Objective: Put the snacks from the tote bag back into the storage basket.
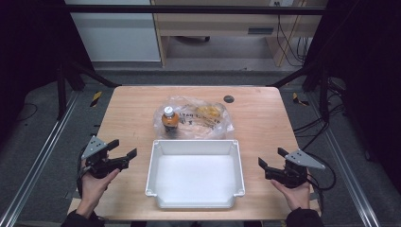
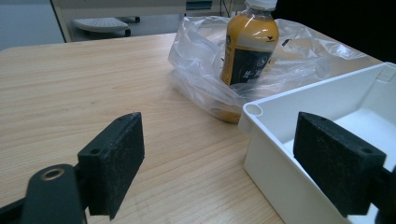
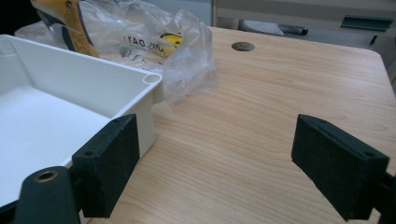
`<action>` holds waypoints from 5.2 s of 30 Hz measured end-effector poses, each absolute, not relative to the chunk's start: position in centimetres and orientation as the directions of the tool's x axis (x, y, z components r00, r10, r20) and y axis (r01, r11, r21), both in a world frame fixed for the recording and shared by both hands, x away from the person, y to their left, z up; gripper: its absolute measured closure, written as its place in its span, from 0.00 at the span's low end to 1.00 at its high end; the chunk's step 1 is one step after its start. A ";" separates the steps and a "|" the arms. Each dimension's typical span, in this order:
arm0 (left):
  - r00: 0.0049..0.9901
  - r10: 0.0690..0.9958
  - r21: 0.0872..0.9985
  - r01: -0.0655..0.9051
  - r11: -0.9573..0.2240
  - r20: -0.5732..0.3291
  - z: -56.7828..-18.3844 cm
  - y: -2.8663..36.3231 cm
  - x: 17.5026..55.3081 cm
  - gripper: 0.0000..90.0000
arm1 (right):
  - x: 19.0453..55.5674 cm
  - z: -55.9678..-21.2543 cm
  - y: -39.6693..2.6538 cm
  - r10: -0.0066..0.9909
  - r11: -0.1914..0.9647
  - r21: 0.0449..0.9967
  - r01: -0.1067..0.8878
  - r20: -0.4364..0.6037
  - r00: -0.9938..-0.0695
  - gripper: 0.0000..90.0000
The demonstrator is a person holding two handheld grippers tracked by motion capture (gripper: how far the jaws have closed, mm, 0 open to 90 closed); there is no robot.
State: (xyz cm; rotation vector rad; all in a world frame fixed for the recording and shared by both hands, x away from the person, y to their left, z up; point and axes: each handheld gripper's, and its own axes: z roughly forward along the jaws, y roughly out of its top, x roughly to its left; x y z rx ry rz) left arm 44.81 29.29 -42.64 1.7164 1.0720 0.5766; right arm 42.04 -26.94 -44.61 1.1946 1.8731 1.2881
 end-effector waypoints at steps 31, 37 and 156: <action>0.516 0.852 0.918 0.373 -0.136 -0.083 -40.9 28.1 45.8 0.18 | 41.7 -45.0 -26.8 0.893 0.191 0.910 0.368 -0.005 -0.451 0.17; 0.524 0.848 0.917 0.373 -0.146 -0.078 -40.9 27.6 46.2 0.19 | 41.6 -45.0 -26.8 0.894 0.197 0.908 0.370 -0.011 -0.448 0.17; 0.522 0.852 0.931 0.286 -0.227 0.047 -39.4 17.1 56.2 0.47 | 41.9 -45.1 -26.8 0.899 0.201 0.903 0.380 -0.016 -0.438 0.17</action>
